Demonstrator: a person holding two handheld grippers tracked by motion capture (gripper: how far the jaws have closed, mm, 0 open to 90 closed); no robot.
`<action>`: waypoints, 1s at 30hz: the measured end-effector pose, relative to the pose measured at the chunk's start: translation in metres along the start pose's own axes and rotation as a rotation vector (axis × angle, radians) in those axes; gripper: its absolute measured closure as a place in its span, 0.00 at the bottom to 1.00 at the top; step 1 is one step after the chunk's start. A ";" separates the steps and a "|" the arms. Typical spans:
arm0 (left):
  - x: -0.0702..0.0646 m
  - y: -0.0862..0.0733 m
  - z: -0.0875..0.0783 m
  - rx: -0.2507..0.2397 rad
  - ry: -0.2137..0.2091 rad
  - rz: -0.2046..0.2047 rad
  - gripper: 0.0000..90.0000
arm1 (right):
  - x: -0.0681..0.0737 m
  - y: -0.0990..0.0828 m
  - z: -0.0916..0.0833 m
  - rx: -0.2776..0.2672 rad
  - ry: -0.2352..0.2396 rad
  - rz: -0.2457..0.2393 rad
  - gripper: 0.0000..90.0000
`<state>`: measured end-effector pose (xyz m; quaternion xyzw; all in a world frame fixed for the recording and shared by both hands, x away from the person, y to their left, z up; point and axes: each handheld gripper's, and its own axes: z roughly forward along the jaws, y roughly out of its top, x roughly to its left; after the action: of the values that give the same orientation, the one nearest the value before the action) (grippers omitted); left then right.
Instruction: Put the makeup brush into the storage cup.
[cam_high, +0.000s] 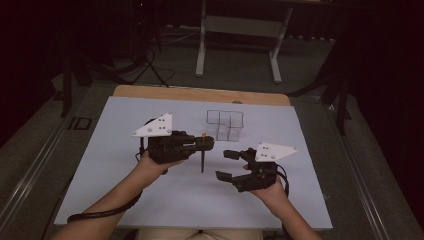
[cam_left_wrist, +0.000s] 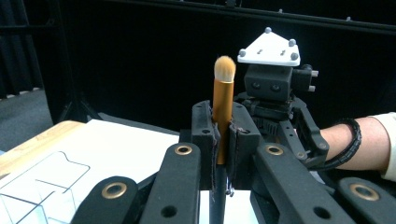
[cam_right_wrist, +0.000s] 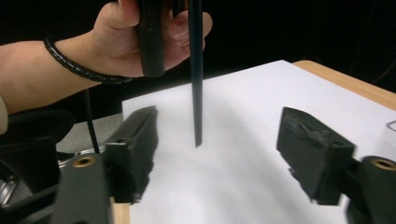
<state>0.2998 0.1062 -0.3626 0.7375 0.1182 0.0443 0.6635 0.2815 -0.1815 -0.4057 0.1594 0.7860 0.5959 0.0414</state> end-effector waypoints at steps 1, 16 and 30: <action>0.000 0.001 -0.001 0.001 0.008 0.006 0.94 | 0.001 -0.001 -0.006 -0.013 -0.012 -0.008 0.28; 0.011 0.011 -0.003 -0.013 0.059 0.029 0.94 | 0.000 -0.017 -0.042 -0.069 -0.120 0.011 0.15; 0.023 0.021 0.001 -0.012 0.087 0.039 0.94 | 0.001 -0.037 -0.063 -0.086 -0.224 0.019 0.16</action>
<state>0.3246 0.1086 -0.3439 0.7331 0.1325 0.0899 0.6610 0.2572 -0.2480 -0.4229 0.2303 0.7487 0.6079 0.1301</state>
